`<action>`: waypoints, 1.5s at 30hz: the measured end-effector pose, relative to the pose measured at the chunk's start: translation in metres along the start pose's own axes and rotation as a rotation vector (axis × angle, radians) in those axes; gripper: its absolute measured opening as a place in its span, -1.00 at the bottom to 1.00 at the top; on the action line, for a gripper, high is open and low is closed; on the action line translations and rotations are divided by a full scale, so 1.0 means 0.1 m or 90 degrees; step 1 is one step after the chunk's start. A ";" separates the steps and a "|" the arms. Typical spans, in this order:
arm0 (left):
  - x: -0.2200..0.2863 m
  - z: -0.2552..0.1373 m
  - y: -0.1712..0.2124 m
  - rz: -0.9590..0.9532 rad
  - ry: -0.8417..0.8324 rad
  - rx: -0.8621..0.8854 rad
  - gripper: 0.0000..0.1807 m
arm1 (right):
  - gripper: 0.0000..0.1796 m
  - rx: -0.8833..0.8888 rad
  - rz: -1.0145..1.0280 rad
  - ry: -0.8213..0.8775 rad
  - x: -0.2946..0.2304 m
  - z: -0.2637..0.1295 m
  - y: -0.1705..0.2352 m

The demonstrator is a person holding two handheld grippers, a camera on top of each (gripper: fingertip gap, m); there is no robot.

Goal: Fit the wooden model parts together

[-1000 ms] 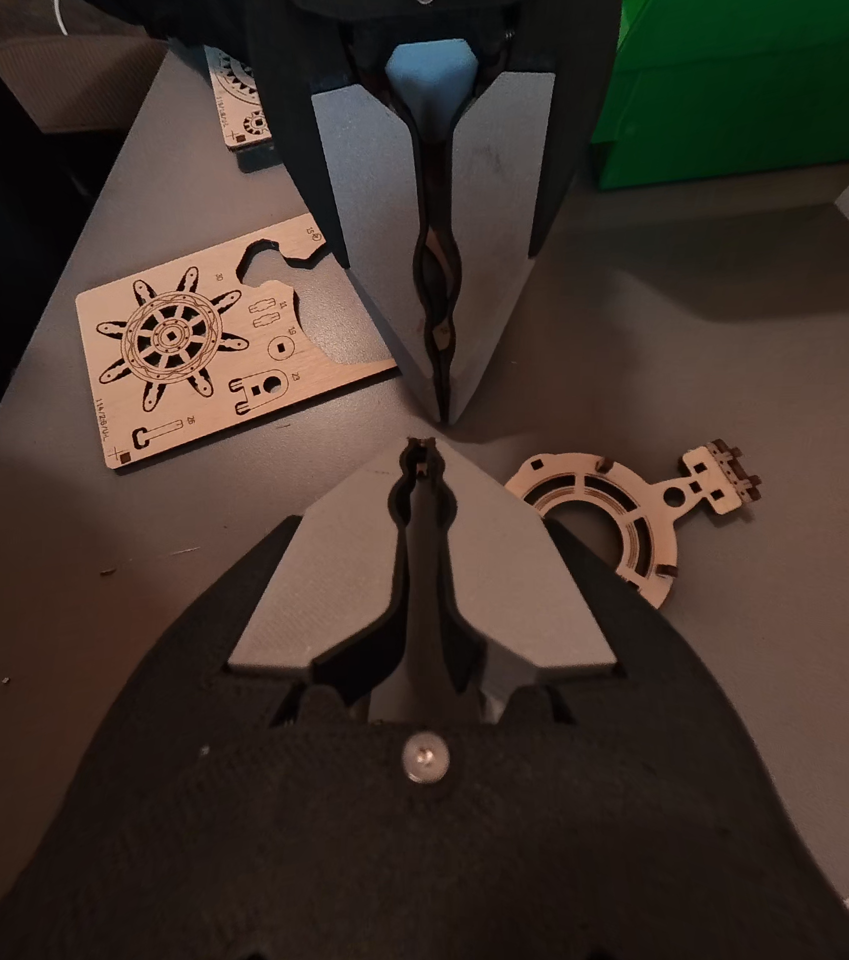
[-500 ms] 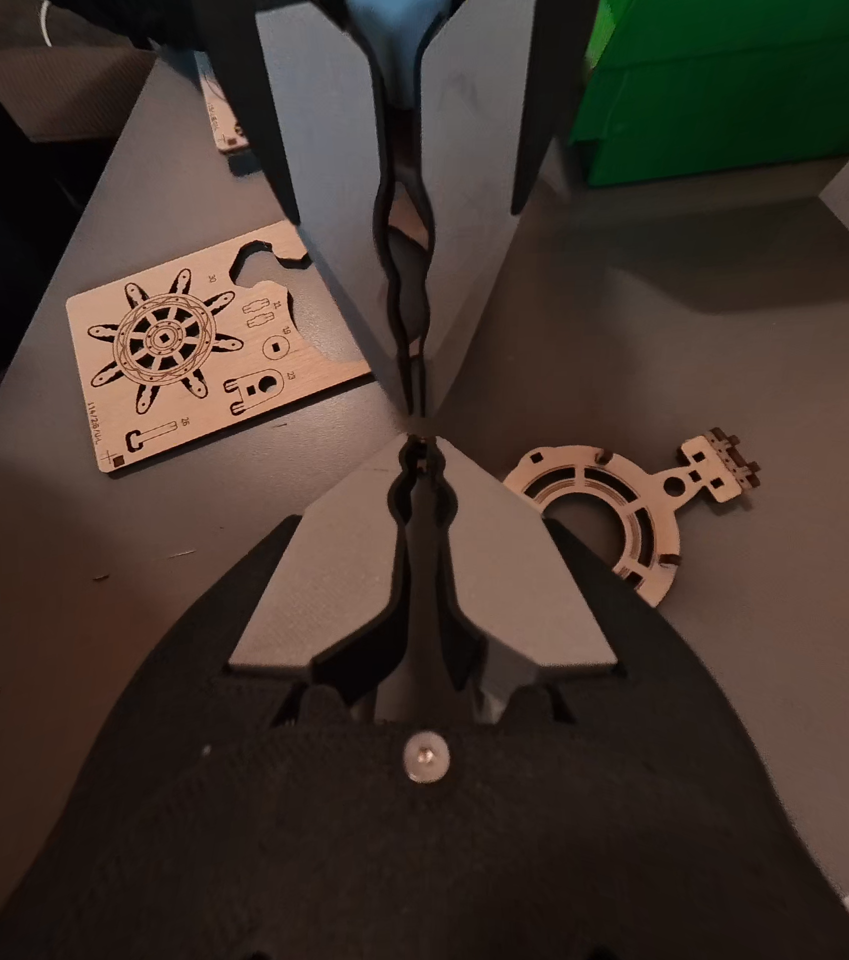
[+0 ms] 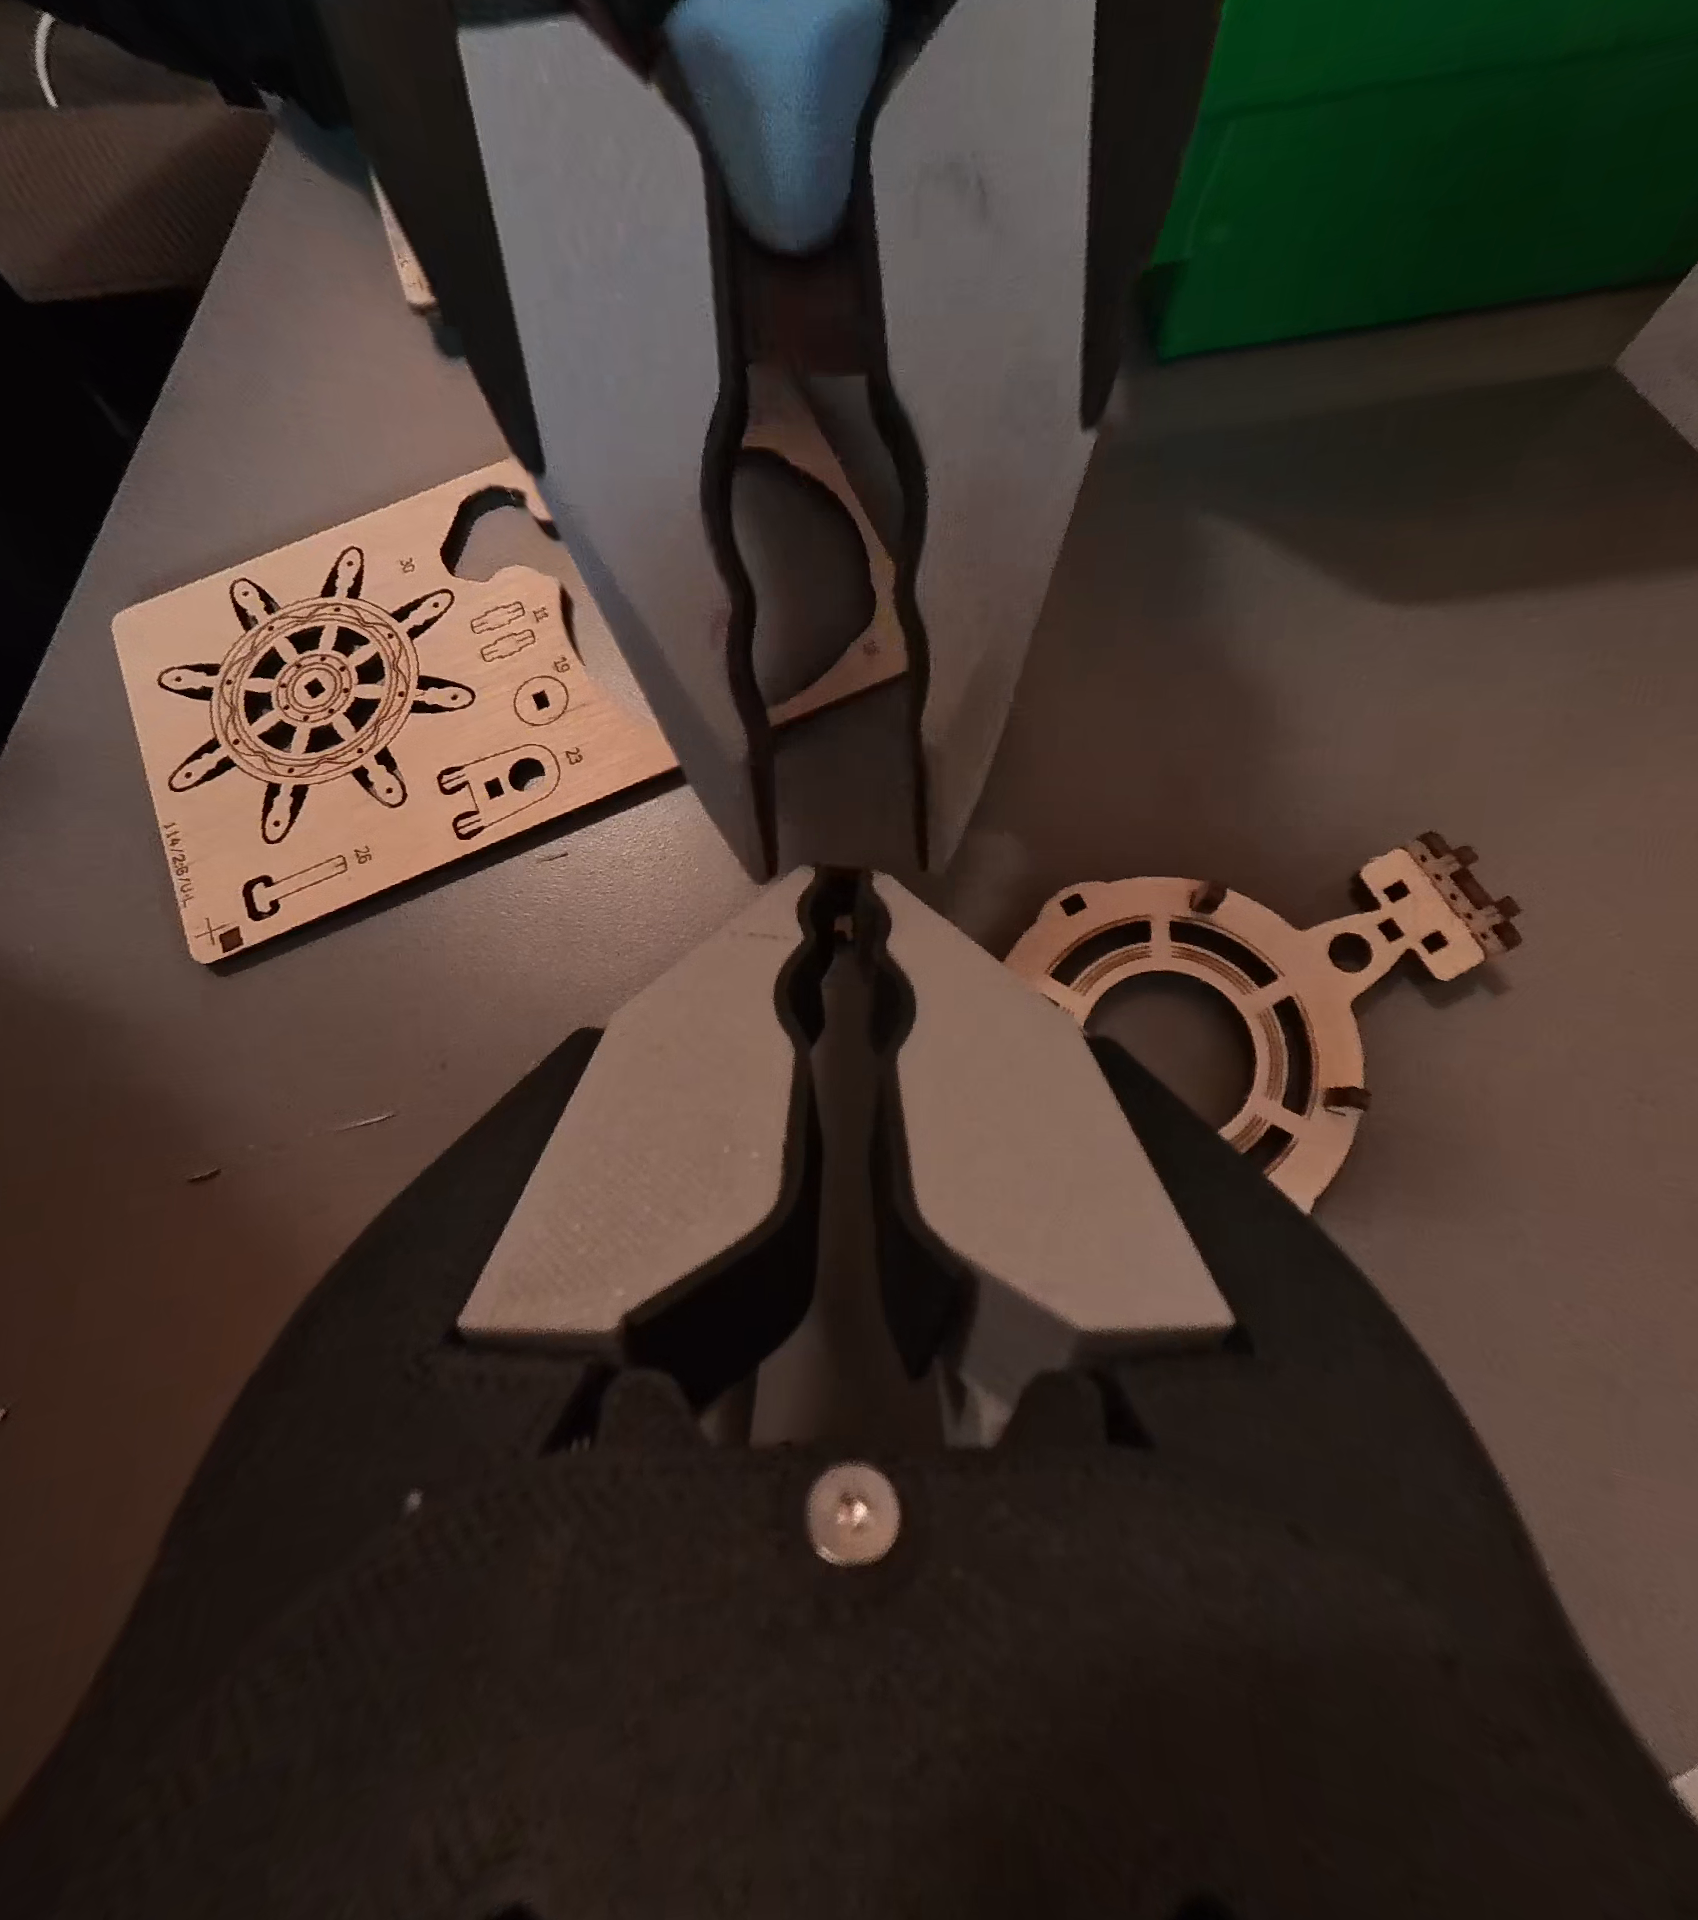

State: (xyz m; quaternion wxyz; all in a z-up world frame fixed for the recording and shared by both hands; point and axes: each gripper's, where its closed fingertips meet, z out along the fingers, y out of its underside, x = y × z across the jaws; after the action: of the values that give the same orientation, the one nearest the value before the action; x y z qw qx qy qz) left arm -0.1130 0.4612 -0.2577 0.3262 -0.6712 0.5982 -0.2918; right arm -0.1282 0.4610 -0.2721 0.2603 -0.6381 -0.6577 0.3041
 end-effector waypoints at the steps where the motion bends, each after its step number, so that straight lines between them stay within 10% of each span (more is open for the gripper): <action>1: 0.01 0.02 0.01 0.004 0.002 -0.003 -0.80 | -0.99 0.000 0.000 0.000 0.00 0.00 0.00; 45: -0.11 -0.22 -0.15 -0.042 0.004 0.064 -1.00 | -0.94 0.030 0.067 -0.045 0.01 -0.03 -0.02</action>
State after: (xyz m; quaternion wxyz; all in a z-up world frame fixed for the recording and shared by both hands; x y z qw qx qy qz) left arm -0.1222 0.4715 -0.2329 0.3478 -0.6724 0.5615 -0.3342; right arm -0.1277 0.4620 -0.2684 0.2352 -0.6546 -0.6247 0.3549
